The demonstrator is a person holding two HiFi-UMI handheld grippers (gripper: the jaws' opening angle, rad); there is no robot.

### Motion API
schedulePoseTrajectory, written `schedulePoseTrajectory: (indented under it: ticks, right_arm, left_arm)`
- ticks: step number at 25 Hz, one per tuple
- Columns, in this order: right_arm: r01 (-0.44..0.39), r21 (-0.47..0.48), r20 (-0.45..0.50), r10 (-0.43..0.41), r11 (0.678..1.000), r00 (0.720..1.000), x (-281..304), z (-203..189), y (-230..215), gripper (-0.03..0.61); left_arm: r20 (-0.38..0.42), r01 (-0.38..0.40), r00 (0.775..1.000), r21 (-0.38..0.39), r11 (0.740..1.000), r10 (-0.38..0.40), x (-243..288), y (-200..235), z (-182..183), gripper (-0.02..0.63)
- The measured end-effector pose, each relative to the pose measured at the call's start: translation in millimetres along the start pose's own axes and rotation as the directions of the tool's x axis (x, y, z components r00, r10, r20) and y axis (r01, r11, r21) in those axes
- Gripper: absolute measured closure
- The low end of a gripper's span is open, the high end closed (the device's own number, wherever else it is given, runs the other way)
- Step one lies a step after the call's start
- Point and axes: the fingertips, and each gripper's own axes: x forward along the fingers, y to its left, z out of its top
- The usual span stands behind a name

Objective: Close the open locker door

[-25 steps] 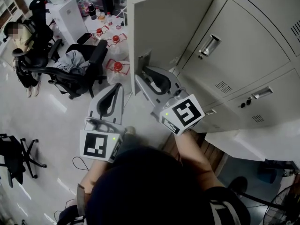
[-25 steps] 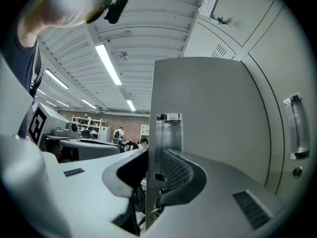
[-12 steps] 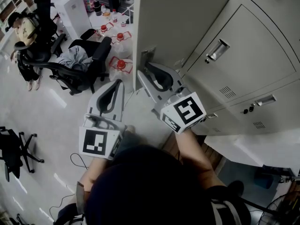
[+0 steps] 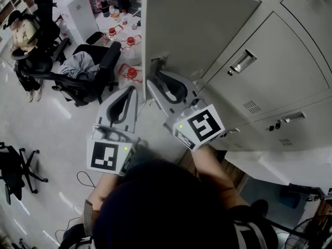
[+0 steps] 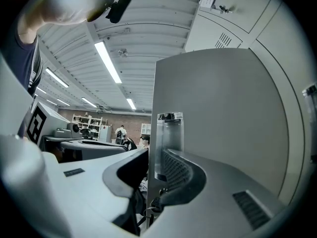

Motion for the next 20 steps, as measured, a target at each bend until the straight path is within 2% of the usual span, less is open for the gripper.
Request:
schedulePoseTrajectory:
  ticks: [10,20]
  right_arm:
    - [0.015,-0.001,0.003,-0.015,1.0,1.0,14,-2,-6,0.479]
    - [0.037,-0.022,0.003,-0.037,0.999,0.999,18,-3,-10,0.48]
  left_arm:
    - [0.016,0.019,1.0,0.013,1.0,-0.019,12,7,1,0.612]
    - [0.012,-0.006,1.0,0.006,1.0,0.006,8,16,-3,0.612]
